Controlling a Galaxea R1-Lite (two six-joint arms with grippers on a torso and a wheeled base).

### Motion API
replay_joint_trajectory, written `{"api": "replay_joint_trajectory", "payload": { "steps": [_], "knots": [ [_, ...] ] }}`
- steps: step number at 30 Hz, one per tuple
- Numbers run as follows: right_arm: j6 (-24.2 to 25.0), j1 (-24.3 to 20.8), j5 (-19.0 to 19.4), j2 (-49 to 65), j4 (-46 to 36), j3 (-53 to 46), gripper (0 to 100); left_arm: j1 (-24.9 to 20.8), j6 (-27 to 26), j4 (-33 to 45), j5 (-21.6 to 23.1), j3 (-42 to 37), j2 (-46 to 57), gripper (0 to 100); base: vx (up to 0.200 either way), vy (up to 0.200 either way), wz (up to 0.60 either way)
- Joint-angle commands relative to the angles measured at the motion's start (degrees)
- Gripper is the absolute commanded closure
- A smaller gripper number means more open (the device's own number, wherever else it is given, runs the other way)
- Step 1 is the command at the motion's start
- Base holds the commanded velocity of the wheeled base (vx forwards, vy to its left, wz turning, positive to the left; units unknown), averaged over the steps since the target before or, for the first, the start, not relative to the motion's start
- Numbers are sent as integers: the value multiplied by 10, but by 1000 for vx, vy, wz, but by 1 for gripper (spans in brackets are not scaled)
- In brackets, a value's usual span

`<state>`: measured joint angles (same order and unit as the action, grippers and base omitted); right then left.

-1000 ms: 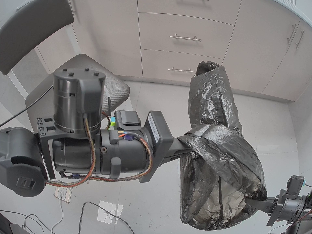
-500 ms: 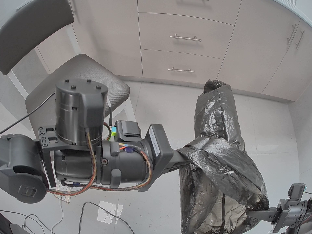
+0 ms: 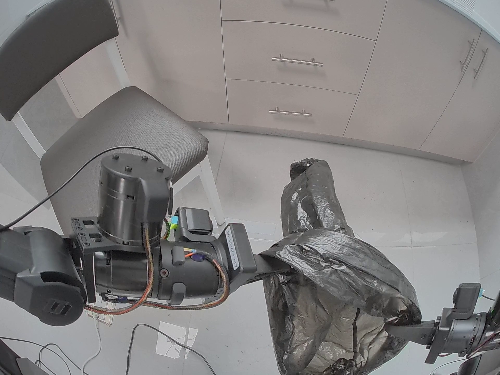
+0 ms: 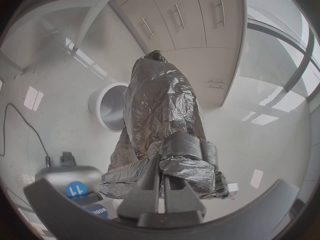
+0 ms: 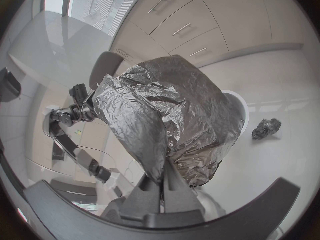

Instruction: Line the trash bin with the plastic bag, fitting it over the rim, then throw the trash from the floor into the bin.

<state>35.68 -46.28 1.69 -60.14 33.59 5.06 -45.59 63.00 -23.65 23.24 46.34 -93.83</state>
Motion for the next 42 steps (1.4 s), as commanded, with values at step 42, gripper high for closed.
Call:
{"api": "replay_joint_trajectory", "payload": {
  "steps": [42],
  "knots": [
    [-208, 356, 63, -583, 483, -20, 100, 51, -204, -282, 1, 14, -329, 100, 0, 0, 0]
  ]
}}
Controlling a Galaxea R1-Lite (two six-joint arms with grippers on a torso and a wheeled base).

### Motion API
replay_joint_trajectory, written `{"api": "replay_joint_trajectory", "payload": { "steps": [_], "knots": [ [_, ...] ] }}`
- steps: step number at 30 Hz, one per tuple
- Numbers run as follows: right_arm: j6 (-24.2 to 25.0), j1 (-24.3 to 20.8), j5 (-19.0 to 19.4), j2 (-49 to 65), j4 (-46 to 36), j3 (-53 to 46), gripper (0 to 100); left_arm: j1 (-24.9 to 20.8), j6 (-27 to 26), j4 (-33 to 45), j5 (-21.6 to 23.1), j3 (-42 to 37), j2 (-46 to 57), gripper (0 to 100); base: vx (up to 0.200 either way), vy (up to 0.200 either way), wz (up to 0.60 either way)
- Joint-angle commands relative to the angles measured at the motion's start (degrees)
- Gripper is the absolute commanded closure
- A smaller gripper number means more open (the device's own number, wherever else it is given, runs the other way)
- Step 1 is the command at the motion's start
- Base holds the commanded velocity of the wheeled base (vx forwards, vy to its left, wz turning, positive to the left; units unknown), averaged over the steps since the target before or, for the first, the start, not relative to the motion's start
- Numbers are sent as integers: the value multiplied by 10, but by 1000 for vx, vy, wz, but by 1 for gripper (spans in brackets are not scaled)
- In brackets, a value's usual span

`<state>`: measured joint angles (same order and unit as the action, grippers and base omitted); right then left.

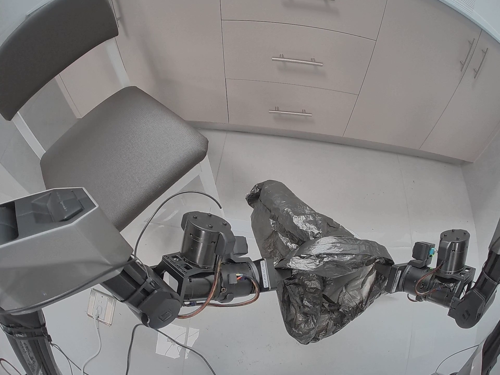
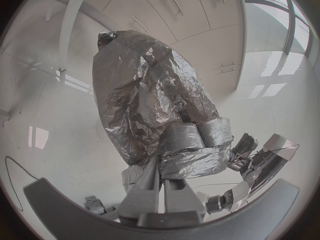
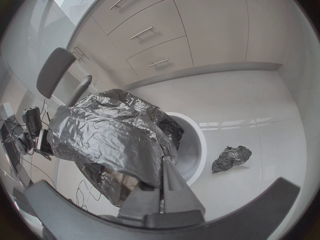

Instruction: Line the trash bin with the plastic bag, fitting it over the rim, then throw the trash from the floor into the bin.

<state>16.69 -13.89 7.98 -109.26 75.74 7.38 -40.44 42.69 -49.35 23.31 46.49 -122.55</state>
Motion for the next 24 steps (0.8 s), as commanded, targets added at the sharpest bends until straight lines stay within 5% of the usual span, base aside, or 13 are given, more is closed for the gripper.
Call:
{"api": "replay_joint_trajectory", "payload": {
  "steps": [1, 6, 24],
  "knots": [
    [-26, 43, -1, -126, 109, -57, 100, -2, -3, -38, 0, 13, -53, 100, 0, 0, 0],
    [-38, 83, 0, -198, 143, -72, 100, -3, -58, -50, 0, 5, -86, 100, 0, 0, 0],
    [-45, 94, -7, -249, 143, -32, 100, -19, -67, -51, 1, 0, -115, 100, 0, 0, 0]
  ]
}}
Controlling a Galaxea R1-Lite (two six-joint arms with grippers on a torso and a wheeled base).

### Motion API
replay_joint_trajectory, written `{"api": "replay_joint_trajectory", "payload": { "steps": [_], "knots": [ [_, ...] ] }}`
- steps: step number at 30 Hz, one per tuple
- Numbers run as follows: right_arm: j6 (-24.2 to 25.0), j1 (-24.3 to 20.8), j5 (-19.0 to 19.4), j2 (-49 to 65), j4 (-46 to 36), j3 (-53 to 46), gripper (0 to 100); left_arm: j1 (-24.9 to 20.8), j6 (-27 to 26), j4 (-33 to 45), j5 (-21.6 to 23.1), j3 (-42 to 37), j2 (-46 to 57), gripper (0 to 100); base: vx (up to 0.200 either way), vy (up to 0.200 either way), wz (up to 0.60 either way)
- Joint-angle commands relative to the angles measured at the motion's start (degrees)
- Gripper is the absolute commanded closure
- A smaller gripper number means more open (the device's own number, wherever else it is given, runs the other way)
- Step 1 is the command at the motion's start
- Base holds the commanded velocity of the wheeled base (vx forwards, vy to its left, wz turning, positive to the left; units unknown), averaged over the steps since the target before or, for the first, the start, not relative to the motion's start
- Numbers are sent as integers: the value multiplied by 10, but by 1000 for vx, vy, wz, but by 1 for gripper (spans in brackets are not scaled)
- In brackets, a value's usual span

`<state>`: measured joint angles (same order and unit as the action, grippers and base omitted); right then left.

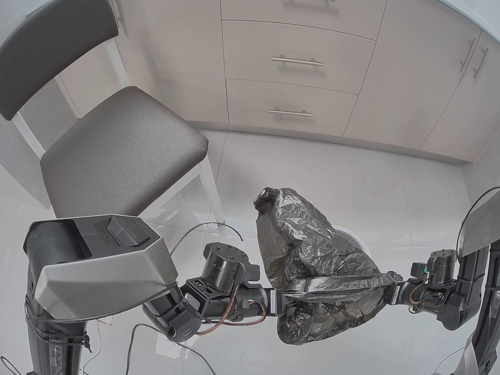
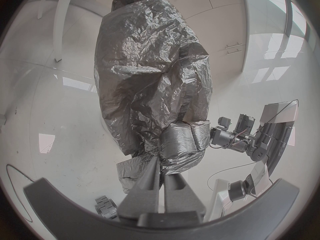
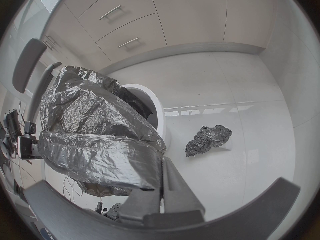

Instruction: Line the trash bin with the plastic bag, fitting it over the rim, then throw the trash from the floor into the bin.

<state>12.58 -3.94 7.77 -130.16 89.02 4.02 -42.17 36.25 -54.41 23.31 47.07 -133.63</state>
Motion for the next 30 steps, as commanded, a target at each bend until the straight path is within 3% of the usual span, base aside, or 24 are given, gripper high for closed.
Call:
{"api": "replay_joint_trajectory", "payload": {
  "steps": [1, 7, 11, 12, 16, 19, 20, 24, 26, 28, 30],
  "knots": [
    [-4, 1, -10, -47, 10, 4, 100, -4, -7, -3, 1, -12, -3, 100, 0, 0, 0],
    [-1, 11, -13, -50, 10, 7, 100, -8, -33, -90, 2, -43, -22, 100, 0, 0, 0],
    [-4, 2, -13, -57, 10, 6, 100, -8, -33, -94, 2, -45, -23, 100, 0, 0, 0],
    [-4, 2, -13, -57, 10, 6, 0, -8, -33, -95, 2, -45, -23, 100, 0, 0, 0],
    [-2, 0, -6, -35, 10, -2, 0, -8, -33, -94, 2, -46, -23, 100, 0, 0, 0],
    [18, -6, -6, 11, 10, -2, 0, -8, -33, -95, 2, -46, -23, 100, 0, 0, 0],
    [47, -14, -6, 49, 10, -3, 0, -8, -33, -95, 2, -46, -23, 100, 0, 0, 0],
    [61, -34, -6, 117, 10, -25, 0, -8, -33, -94, 2, -46, -23, 100, 0, 0, 0],
    [63, -72, -14, 173, 5, -38, 0, -8, -34, -95, 3, -46, -23, 100, 0, 0, 0],
    [63, -72, -14, 173, 5, -38, 0, -8, -34, -95, 3, -46, -23, 100, 0, 0, 0],
    [62, -148, -75, 249, -68, -9, 0, -9, -35, -95, 3, -47, -23, 100, 0, 0, 0]
  ]
}}
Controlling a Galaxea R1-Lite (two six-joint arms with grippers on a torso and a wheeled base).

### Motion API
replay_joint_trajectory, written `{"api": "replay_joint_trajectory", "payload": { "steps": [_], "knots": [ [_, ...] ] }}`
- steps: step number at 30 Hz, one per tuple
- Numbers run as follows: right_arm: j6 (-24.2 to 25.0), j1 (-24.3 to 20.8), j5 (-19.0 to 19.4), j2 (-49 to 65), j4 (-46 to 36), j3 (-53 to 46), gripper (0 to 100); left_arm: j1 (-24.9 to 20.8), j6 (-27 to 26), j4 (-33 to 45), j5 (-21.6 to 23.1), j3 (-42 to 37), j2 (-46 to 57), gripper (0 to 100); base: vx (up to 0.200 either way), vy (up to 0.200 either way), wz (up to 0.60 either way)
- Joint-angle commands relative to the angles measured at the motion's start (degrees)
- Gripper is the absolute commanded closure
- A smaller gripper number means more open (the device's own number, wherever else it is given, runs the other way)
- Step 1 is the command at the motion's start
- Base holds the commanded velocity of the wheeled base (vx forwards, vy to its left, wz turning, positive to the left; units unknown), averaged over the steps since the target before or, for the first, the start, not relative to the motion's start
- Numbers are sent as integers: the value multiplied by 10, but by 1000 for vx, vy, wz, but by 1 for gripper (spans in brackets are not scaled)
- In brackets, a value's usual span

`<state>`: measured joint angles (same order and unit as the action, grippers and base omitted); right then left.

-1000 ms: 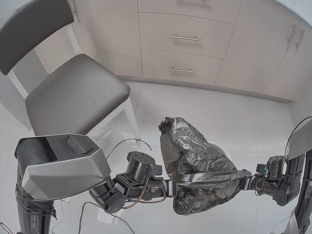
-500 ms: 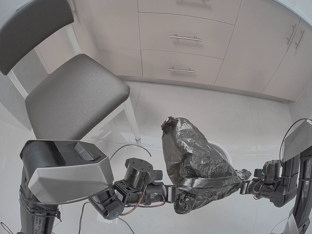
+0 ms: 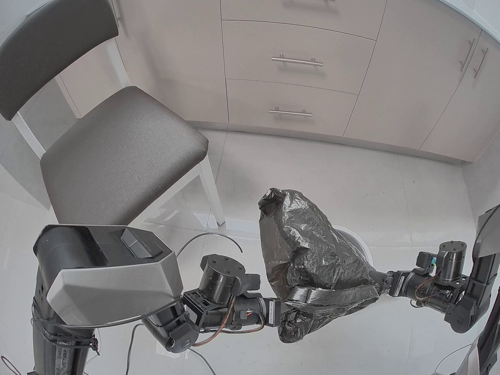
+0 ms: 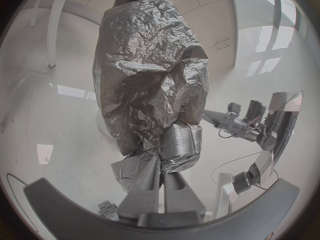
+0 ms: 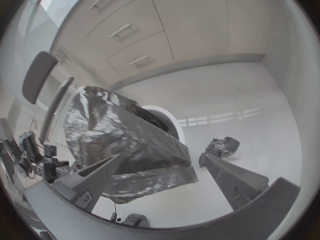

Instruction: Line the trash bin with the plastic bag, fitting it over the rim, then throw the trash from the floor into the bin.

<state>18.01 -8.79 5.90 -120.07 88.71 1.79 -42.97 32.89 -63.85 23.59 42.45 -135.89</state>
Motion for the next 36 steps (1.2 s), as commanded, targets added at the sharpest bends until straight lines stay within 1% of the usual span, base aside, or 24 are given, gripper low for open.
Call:
{"api": "replay_joint_trajectory", "payload": {
  "steps": [1, 2, 3, 4, 5, 6, 8, 9, 10, 12, 13, 14, 15, 16, 21, 22, 26, 32, 36],
  "knots": [
    [8, -118, -75, 166, -93, 35, 0, -3, -2, -1, 1, -2, -1, 100, 0, 0, 0],
    [8, -135, -91, 191, -144, 66, 0, -5, -3, -1, 1, -3, -2, 100, 0, 0, 0],
    [8, -143, -97, 204, -176, 88, 0, -7, -5, -1, 0, -3, -2, 100, 0, 0, 0],
    [8, -143, -97, 204, -176, 88, 0, -7, -5, -1, 0, -3, -2, 100, 0, 0, 0],
    [8, -153, -104, 223, -239, 135, 0, -8, -10, -2, 0, -3, -2, 100, 0, 0, 0],
    [11, -164, -110, 237, -319, 205, 0, -8, -15, -1, 0, -3, -3, 100, 0, 0, 0],
    [16, -175, -128, 235, -383, 282, 0, -8, -19, -2, -1, -3, -7, 100, 0, 0, 0],
    [20, -182, -154, 224, -419, 339, 0, -9, -20, -3, -2, -3, -7, 100, 0, 0, 0],
    [20, -187, -169, 211, -435, 374, 0, -9, -20, -4, -2, -3, -7, 100, 0, 0, 0],
    [17, -195, -197, 176, -454, 450, 0, -8, -20, -4, -2, -3, -7, 100, 0, 0, 0],
    [13, -197, -203, 161, -456, 476, 0, -8, -20, -4, -2, -3, -8, 100, 0, 0, 0],
    [13, -197, -203, 161, -456, 476, 0, -8, -20, -4, -2, -3, -8, 100, 0, 0, 0],
    [5, -198, -208, 135, -471, 530, 0, -8, -20, -4, -2, -3, -8, 100, 0, 0, 0],
    [-1, -200, -207, 123, -485, 554, 0, -8, -20, -4, -2, -3, -8, 100, 0, 0, 0],
    [-26, -215, -207, 95, -528, 642, 0, -8, -20, -5, -3, -3, -8, 100, 0, 0, 0],
    [-31, -222, -207, 88, -546, 659, 0, -8, -20, -5, -2, -3, -8, 100, 0, 0, 0],
    [-32, -241, -207, 72, -575, 677, 0, -8, -20, -6, -2, -3, -8, 100, 0, 0, 0],
    [-32, -269, -208, 33, -576, 676, 0, -8, -20, -6, -3, -3, -9, 100, 0, 0, 0],
    [-31, -279, -209, 9, -575, 677, 0, -8, -20, -7, -3, -3, -9, 100, 0, 0, 0]
  ]
}}
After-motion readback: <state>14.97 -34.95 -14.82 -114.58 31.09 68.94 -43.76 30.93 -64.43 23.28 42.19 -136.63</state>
